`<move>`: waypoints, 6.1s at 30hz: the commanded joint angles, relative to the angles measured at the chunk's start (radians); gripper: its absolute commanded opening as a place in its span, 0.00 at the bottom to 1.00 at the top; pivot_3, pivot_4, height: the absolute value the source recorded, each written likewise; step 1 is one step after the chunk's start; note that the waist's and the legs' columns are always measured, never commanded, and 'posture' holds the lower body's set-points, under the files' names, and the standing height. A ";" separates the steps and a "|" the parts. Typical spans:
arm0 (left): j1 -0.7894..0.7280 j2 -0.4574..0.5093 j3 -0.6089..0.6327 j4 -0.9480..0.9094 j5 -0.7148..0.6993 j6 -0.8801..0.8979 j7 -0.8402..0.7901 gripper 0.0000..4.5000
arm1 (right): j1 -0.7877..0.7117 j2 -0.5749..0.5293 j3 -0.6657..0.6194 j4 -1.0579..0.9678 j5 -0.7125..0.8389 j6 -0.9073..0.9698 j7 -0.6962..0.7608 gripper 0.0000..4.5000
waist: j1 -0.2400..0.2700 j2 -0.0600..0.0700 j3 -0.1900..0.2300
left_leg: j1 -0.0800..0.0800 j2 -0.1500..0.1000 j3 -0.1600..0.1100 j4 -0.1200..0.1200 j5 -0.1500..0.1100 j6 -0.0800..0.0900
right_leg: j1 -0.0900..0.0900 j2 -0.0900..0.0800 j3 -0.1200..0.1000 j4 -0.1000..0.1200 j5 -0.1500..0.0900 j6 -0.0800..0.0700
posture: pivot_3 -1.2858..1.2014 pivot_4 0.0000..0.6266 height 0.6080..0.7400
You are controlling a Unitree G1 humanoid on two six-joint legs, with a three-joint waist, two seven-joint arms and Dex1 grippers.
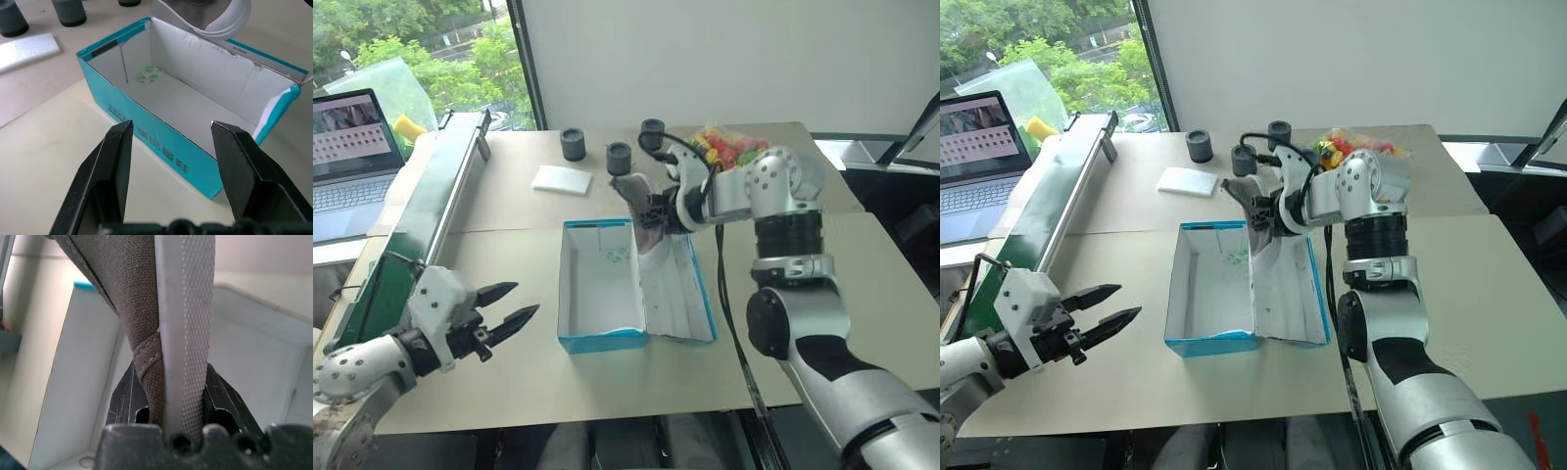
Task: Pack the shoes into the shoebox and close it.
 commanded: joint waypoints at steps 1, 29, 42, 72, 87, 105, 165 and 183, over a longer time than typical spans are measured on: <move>-0.041 0.012 0.013 -0.020 -0.023 -0.033 -0.001 0.82 | -0.029 0.012 -0.015 -0.047 0.000 0.017 0.021 0.13 | 0.001 0.000 0.000 | 0.000 0.000 0.000 0.000 0.000 0.000 | 0.000 0.000 0.000 0.000 0.000 0.000 | 0.52 0.24 0.97; -0.234 0.163 -0.131 0.284 0.074 -0.187 -0.247 0.99 | 0.234 0.465 -0.348 -0.297 0.337 0.111 -0.727 0.13 | -0.010 0.002 0.001 | -0.005 0.000 0.001 0.000 0.000 0.000 | -0.006 -0.002 0.003 0.003 0.001 0.001 | 0.52 0.24 0.97; -0.267 0.161 -0.158 0.326 0.099 -0.215 -0.253 0.99 | 0.241 0.393 -0.206 -0.198 0.680 0.111 -0.868 0.13 | -0.013 0.002 0.001 | -0.005 0.000 0.002 0.000 0.000 0.000 | -0.008 0.000 0.004 0.003 0.001 0.001 | 0.52 0.24 0.97; -0.232 0.161 -0.142 0.295 0.109 -0.231 -0.228 0.99 | 0.168 0.364 -0.134 -0.062 0.276 0.078 -0.765 0.13 | -0.013 0.001 0.001 | -0.006 0.000 0.002 0.000 0.000 0.000 | -0.009 0.000 0.004 0.004 0.001 0.001 | 0.52 0.24 0.97; -0.247 0.162 -0.145 0.310 0.116 -0.239 -0.235 1.00 | 0.076 0.387 -0.066 -0.145 0.144 0.023 -0.537 0.92 | -0.015 0.001 0.001 | -0.006 0.000 0.002 0.000 0.000 0.000 | -0.010 0.000 0.004 0.004 0.001 0.001 | 0.52 0.24 0.97; -0.306 -0.088 0.026 0.232 0.177 -0.024 0.315 1.00 | 0.213 -0.050 0.455 -0.588 -0.028 -0.693 0.412 0.92 | -0.004 -0.002 -0.001 | -0.007 0.000 0.001 0.001 0.000 0.000 | -0.010 -0.001 0.003 0.003 0.001 0.003 | 0.52 0.24 0.97; -0.108 -0.245 0.279 0.373 0.175 -0.147 0.483 1.00 | 0.702 0.063 0.532 -0.651 -0.260 -1.115 0.553 0.96 | 0.015 -0.007 -0.004 | 0.006 0.001 -0.004 0.002 0.000 -0.001 | 0.001 -0.002 0.006 0.003 0.003 0.002 | 0.52 0.24 0.97; -0.109 -0.254 0.265 0.373 0.170 -0.149 0.491 1.00 | 0.709 0.058 0.512 -0.659 -0.255 -1.066 0.546 0.96 | 0.014 -0.007 -0.004 | 0.006 0.001 -0.004 0.001 0.000 -0.001 | 0.001 -0.002 0.006 0.003 0.003 0.002 | 0.52 0.24 0.97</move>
